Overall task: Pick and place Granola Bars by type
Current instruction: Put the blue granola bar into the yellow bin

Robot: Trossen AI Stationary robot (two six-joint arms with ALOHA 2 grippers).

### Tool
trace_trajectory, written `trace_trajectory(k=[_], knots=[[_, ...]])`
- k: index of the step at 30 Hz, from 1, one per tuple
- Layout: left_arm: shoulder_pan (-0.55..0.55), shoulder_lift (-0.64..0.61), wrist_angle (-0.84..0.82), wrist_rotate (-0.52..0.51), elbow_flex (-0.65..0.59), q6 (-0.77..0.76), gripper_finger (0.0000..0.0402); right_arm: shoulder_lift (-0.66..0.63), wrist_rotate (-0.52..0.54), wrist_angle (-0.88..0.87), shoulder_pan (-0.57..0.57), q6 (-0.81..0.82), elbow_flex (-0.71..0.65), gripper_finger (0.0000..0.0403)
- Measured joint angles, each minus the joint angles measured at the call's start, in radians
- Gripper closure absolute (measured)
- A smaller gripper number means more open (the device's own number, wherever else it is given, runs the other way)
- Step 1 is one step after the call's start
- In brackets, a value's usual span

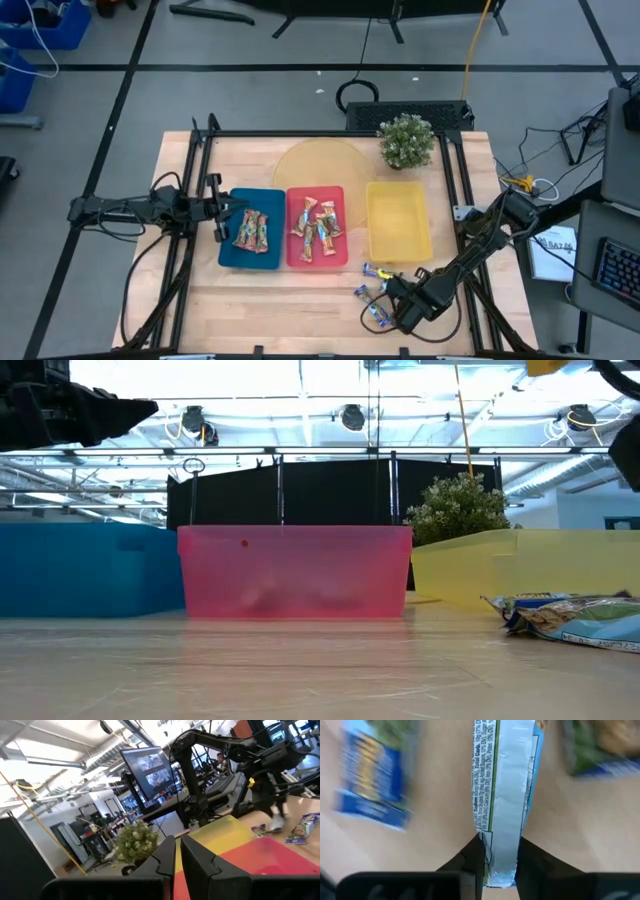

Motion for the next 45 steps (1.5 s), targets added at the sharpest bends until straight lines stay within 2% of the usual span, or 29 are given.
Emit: trace_trajectory(k=[7, 9, 13, 18, 21, 24, 27, 31, 37, 41, 45], knots=[[0.000, 0.000, 0.002, 0.000, 0.000, -0.013, 0.0364, -0.140, 0.034, 0.130, 0.001, 0.000, 0.002, 0.0343], [0.000, 0.000, 0.001, 0.000, 0.000, -0.012, 0.0364, -0.179, 0.070, 0.163, 0.001, -0.018, 0.000, 0.0348], [0.000, 0.000, 0.001, 0.000, 0.000, -0.012, 0.0364, -0.280, 0.206, 0.197, -0.018, -0.068, 0.004, 0.0351], [0.000, 0.000, 0.002, 0.000, 0.000, -0.013, 0.0364, -0.420, 0.429, 0.124, -0.072, -0.093, 0.003, 0.0352], [0.000, 0.000, 0.002, 0.001, 0.000, -0.013, 0.0364, -0.501, 0.568, -0.005, -0.115, 0.001, 0.003, 0.0352], [0.000, 0.000, 0.002, 0.001, 0.000, -0.015, 0.0364, -0.562, 0.643, -0.199, -0.158, 0.155, 0.003, 0.0353], [0.000, 0.000, 0.001, 0.000, 0.000, -0.012, 0.0364, -0.587, 0.613, -0.382, -0.202, 0.309, 0.003, 0.0353], [0.000, 0.000, -0.007, 0.000, 0.000, -0.004, 0.0364, -0.590, 0.572, -0.466, -0.258, 0.337, 0.003, 0.0353], [0.000, 0.000, -0.016, 0.000, 0.000, 0.029, 0.0364, -0.553, 0.478, -0.359, -0.352, 0.237, -0.030, 0.0353], [0.000, 0.000, -0.016, 0.000, 0.000, 0.027, 0.0364, -0.544, 0.444, -0.236, -0.413, 0.165, -0.140, 0.0353], [0.000, 0.000, -0.015, 0.000, 0.000, 0.027, 0.0364, -0.549, 0.415, -0.197, -0.482, 0.120, -0.245, 0.0353]])
